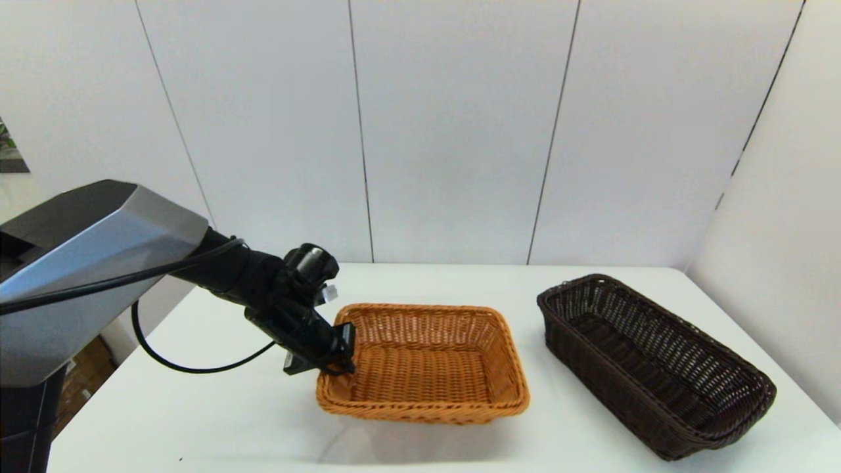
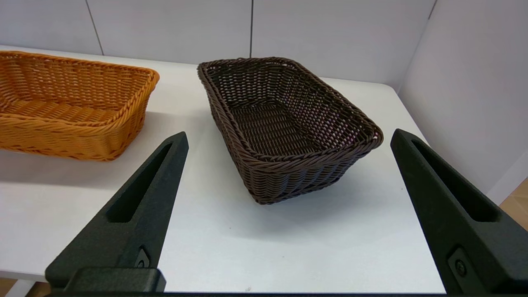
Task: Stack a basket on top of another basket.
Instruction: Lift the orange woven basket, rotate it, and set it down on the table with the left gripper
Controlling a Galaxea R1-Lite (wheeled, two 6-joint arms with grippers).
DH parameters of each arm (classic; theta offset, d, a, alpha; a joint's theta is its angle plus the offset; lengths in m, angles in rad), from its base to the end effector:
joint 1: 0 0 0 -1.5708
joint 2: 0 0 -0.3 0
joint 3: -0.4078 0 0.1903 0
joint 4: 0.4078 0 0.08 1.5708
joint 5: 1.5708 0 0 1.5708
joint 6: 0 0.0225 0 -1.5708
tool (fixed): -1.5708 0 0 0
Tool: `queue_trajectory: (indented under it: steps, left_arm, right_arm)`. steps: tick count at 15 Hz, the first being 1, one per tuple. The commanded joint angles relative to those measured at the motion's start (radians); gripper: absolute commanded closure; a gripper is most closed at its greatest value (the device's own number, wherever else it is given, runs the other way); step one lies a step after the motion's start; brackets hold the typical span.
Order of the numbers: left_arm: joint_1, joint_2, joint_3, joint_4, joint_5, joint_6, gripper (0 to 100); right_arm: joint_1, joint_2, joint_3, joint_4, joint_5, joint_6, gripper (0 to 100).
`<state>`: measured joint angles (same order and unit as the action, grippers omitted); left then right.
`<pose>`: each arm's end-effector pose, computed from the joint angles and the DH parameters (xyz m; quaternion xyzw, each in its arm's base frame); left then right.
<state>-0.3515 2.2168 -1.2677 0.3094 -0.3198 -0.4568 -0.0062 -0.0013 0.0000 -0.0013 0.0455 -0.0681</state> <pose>0.3495 -0.1357 0.0450 -0.1638 0.6335 -0.1261 0.7456 -0.0229 0.0012 0.0756 -0.0341 -0.0020 0.0196 0.9992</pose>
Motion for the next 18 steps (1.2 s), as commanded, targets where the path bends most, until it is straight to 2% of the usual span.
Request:
queue_trajectory:
  steps: [1,3,4,12,18]
  left_arm:
    - [0.0,0.001,0.001,0.002,-0.001,-0.005,100]
    - [0.0,0.001,0.001,0.004,-0.001,-0.005,100]
    - [0.0,0.0,0.001,0.004,-0.001,-0.003,0]
    - [0.0,-0.017,0.008,0.002,-0.002,-0.005,0]
    - [-0.011,-0.301,0.008,0.048,-0.002,-0.008,0]
  right_arm:
    - [0.0,0.001,0.0,0.0,0.0,-0.001,0]
    - [0.0,0.001,0.0,0.0,0.0,-0.001,0]
    - [0.0,0.001,0.0,0.0,0.0,-0.001,0]
    - [0.0,0.001,0.0,0.0,0.0,-0.001,0]
    - [0.0,0.001,0.0,0.0,0.0,-0.001,0]
